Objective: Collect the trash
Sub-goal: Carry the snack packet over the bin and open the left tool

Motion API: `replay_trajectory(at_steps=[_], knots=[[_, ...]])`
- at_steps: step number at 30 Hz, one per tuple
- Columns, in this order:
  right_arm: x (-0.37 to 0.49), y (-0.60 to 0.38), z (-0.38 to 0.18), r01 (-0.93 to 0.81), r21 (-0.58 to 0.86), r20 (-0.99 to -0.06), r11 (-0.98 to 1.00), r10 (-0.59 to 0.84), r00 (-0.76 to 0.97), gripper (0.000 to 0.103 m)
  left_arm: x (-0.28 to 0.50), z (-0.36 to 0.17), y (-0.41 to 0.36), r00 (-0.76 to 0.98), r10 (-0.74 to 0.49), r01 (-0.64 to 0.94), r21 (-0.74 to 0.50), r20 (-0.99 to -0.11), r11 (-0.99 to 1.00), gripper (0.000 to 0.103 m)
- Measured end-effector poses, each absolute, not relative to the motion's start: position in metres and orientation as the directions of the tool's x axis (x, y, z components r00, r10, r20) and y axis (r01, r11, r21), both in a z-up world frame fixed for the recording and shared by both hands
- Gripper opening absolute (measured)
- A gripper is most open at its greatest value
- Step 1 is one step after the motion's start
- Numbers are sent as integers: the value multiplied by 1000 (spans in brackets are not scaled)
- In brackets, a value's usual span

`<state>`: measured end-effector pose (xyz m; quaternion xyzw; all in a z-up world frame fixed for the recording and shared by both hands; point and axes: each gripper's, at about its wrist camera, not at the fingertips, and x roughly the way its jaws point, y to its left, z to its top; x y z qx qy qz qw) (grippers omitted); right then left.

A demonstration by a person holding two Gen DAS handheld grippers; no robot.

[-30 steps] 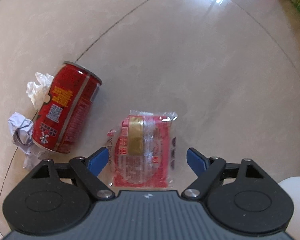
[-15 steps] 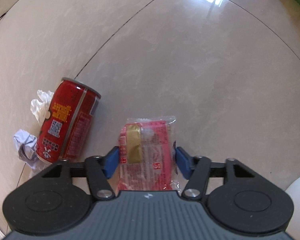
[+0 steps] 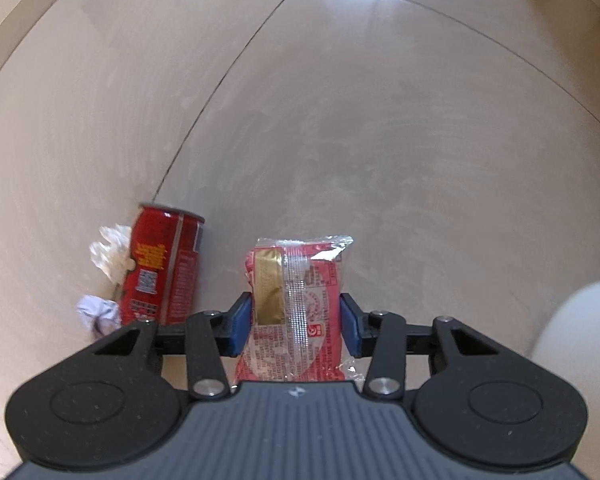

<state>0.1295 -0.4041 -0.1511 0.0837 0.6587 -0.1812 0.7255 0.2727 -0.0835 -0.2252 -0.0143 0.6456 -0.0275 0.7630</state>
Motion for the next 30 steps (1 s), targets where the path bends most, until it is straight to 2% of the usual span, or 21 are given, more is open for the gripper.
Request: replay_trajectory(at_steps=[8, 18, 23, 30], knots=[[128, -407, -149, 373, -105, -987, 922, -141, 73, 19, 265, -132, -98, 186, -124, 232, -79, -975, 970, 44], [127, -416, -149, 414, -66, -993, 908, -102, 64, 12, 228, 2, -156, 218, -265, 546, -108, -939, 831, 44], [126, -424, -148, 450, -24, -996, 893, -60, 67, 10, 206, 41, -188, 213, -340, 641, -132, -916, 756, 44], [125, -426, -150, 465, -5, -997, 885, -42, 71, 9, 182, 57, -229, 167, -411, 720, -174, -896, 672, 44]])
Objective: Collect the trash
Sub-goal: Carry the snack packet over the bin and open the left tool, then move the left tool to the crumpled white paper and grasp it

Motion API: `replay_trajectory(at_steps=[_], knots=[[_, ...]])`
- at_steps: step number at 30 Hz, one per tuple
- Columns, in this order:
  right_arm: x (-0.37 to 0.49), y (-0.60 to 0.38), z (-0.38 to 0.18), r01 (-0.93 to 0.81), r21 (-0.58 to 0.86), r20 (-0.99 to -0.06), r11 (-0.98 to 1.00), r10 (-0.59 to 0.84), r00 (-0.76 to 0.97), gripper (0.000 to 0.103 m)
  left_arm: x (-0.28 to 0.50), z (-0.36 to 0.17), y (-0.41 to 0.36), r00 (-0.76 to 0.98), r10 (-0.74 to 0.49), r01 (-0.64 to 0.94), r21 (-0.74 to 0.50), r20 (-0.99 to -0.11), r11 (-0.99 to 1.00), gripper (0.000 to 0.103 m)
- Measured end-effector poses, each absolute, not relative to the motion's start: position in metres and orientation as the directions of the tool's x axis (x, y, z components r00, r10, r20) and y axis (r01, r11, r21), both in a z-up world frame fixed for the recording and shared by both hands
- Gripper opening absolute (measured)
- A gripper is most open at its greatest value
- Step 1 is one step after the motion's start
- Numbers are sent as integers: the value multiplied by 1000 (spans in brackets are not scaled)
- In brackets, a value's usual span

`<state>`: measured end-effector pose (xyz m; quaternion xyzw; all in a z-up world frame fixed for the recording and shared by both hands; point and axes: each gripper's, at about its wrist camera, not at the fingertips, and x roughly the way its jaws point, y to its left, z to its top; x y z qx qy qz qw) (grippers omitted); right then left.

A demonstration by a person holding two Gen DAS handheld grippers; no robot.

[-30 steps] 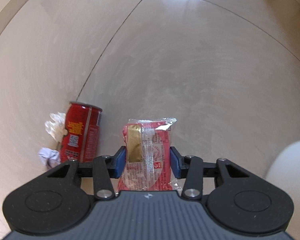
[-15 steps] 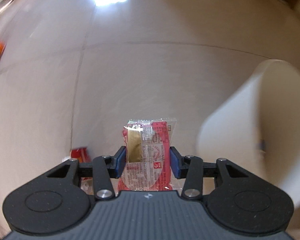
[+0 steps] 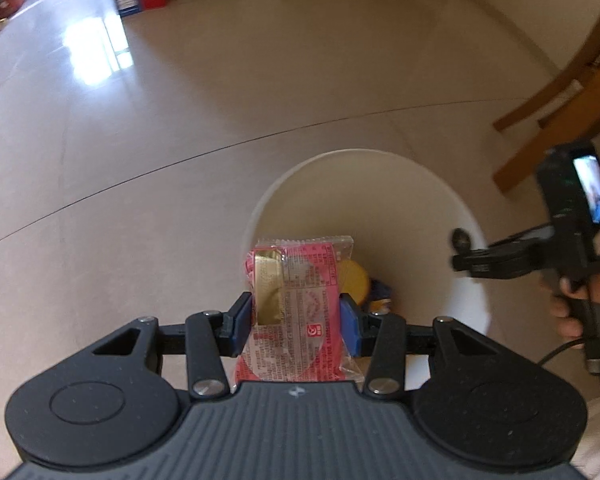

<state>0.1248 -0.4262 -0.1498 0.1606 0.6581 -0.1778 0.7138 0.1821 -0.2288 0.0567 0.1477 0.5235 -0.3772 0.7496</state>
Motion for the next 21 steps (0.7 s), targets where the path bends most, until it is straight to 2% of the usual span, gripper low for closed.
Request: replay_trajectory(at_steps=[2, 3, 4, 5, 6, 21], knots=[[125, -427, -150, 468, -2, -997, 884, -39, 70, 9, 179, 58, -237, 161, -421, 733, -177, -892, 656, 46], [125, -427, -150, 469, -1, -997, 883, -38, 70, 9, 176, 60, -241, 159, -426, 739, -179, -891, 649, 51], [124, -427, -150, 469, -1, -997, 883, -38, 70, 9, 174, 60, -245, 152, -429, 743, -183, -890, 643, 59], [124, -427, -150, 468, -2, -997, 884, -39, 70, 9, 174, 60, -248, 147, -429, 742, -187, -892, 643, 78], [124, -427, -150, 468, -2, -997, 884, -40, 70, 9, 174, 61, -249, 156, -430, 737, -185, -889, 650, 86], [124, -426, -150, 464, -9, -997, 886, -46, 69, 9, 191, 56, -206, 256, -361, 666, -107, -897, 738, 92]])
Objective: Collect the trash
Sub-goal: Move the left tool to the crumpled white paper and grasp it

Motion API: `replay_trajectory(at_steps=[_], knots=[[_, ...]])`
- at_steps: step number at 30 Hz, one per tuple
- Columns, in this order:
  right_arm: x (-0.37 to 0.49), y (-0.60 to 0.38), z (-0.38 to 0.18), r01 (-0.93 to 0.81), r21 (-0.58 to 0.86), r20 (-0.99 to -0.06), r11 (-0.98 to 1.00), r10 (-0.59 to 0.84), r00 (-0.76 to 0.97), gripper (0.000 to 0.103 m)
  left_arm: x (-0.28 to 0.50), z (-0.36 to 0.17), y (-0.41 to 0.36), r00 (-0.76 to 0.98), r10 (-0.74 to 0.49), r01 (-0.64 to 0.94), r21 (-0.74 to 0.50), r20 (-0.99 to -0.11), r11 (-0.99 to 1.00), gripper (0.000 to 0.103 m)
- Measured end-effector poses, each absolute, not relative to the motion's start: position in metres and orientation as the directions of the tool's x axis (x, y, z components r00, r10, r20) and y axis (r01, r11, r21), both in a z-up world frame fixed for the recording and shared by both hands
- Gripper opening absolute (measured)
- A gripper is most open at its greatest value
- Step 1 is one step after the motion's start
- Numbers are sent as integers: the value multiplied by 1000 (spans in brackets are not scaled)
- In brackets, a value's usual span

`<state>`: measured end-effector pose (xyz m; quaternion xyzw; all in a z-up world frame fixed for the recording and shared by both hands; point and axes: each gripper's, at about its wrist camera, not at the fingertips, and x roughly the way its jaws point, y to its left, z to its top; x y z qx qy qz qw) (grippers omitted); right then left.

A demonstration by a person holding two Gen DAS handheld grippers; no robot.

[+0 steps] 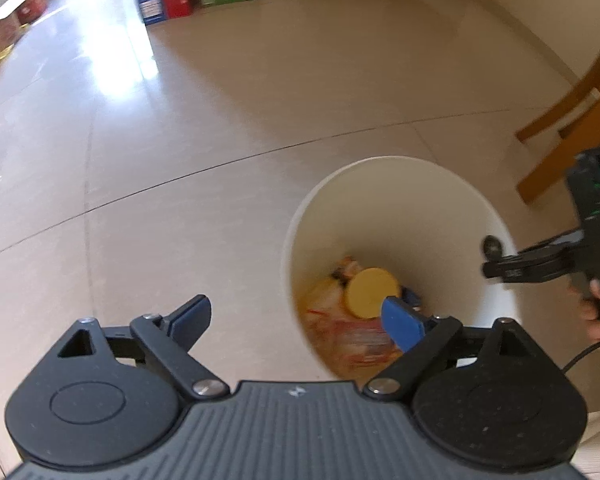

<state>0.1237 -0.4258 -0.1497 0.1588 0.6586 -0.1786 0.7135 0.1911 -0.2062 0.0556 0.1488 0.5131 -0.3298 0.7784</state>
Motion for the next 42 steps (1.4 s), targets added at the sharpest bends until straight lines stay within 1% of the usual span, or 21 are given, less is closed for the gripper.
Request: replay_trajectory(at_steps=[4, 11, 17, 21, 24, 26, 29, 31, 34, 42], knots=[[124, -425, -150, 463, -9, -997, 886, -46, 69, 9, 206, 46, -175, 284, -323, 599, -96, -903, 795, 92], [125, -424, -150, 460, -18, -996, 888, -55, 66, 10, 220, 11, -115, 298, -309, 473, -141, -903, 870, 92], [124, -423, -151, 457, -21, -996, 889, -59, 70, 10, 209, -50, -61, 320, -323, 358, -202, -891, 912, 92], [124, -422, -151, 457, -26, -995, 889, -65, 70, 10, 199, -102, -30, 310, -301, 296, -209, -902, 932, 92], [124, -421, -151, 455, -35, -995, 890, -74, 69, 10, 192, -136, -12, 322, -230, 273, -143, -918, 952, 92], [124, -420, -152, 453, -38, -995, 891, -78, 70, 10, 189, -155, -5, 326, -190, 286, -95, -926, 953, 92], [124, -419, -152, 450, -42, -994, 892, -83, 72, 11, 189, -178, 3, 314, -162, 323, -55, -936, 945, 92], [124, -418, -152, 447, -49, -994, 893, -90, 70, 11, 184, -188, 8, 344, -136, 360, -3, -929, 933, 92], [125, -416, -152, 442, -62, -993, 895, -102, 67, 12, 184, -207, 27, 306, -133, 378, -8, -943, 926, 92], [125, -415, -151, 434, -76, -991, 898, -116, 66, 13, 186, -249, 26, 293, -109, 451, 37, -950, 892, 92]])
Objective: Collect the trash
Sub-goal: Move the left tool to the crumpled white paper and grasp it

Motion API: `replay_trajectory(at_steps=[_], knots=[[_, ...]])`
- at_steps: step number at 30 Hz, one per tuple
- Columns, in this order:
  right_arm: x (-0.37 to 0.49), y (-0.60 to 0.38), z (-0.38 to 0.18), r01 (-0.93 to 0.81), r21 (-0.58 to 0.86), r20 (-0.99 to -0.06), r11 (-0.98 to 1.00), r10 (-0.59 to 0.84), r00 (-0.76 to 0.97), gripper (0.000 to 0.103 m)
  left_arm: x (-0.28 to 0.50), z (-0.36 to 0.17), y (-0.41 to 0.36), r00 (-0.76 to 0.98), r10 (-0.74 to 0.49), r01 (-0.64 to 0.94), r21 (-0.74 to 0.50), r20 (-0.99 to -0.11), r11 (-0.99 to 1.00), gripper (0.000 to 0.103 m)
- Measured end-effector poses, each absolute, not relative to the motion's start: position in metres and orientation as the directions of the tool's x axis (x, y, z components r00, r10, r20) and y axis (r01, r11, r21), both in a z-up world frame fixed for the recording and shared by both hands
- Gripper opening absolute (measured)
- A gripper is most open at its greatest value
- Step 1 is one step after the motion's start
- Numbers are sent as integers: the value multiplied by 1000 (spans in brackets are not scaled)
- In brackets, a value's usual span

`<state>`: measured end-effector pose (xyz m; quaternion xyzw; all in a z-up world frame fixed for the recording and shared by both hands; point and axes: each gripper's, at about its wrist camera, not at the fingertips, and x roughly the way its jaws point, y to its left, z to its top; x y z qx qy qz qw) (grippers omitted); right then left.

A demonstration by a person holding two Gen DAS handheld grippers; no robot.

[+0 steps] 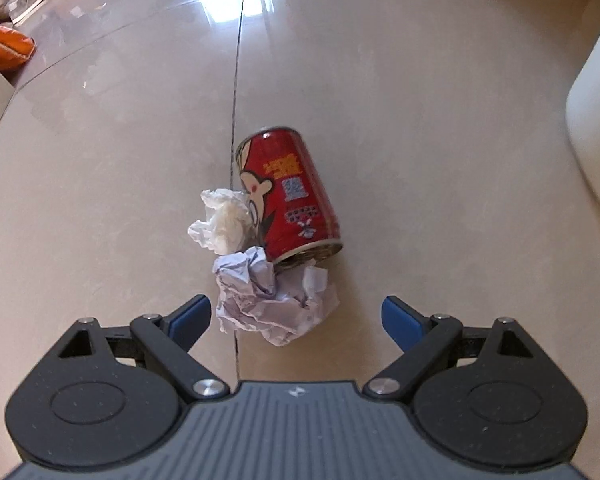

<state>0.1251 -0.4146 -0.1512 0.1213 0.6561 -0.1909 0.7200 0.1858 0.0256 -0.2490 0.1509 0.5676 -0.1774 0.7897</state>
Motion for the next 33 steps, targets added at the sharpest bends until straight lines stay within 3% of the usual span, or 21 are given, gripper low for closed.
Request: replay_trajectory(at_steps=[7, 14, 21, 33], knots=[[126, -410, -152, 422, -97, -989, 901, -136, 63, 14, 200, -270, 29, 297, -97, 445, 48, -950, 894, 90], [127, -407, -153, 420, -110, -987, 901, -148, 59, 14, 209, -277, 31, 286, -100, 452, 43, -953, 891, 69], [127, -407, -153, 421, -109, -987, 900, -148, 60, 14, 212, -275, 33, 272, -116, 437, 16, -955, 899, 55], [126, -409, -159, 418, -98, -990, 903, -130, 49, 14, 214, -229, 26, 201, -97, 447, 3, -975, 895, 50]])
